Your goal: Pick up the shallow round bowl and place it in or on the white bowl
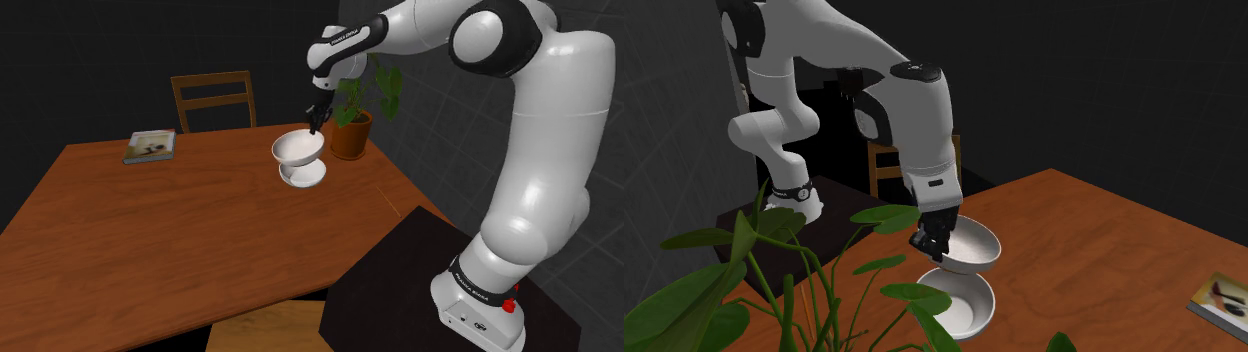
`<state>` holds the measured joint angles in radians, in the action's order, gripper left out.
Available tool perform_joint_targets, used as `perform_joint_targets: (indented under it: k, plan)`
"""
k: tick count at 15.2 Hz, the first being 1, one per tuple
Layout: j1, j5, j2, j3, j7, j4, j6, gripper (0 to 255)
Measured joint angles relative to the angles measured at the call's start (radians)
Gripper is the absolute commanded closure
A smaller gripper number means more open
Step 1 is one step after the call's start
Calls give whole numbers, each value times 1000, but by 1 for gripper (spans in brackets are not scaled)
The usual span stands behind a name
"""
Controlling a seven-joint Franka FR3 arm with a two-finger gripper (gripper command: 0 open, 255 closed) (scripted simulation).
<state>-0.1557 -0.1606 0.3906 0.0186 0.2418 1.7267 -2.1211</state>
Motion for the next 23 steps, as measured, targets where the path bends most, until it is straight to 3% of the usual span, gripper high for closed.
perform_joint_targets:
  k: [4,23]
  plan:
    - [-48,-5,45,-19,63,-72,36,255]
    - [-52,-23,176,-12,100,-17,-147,255]
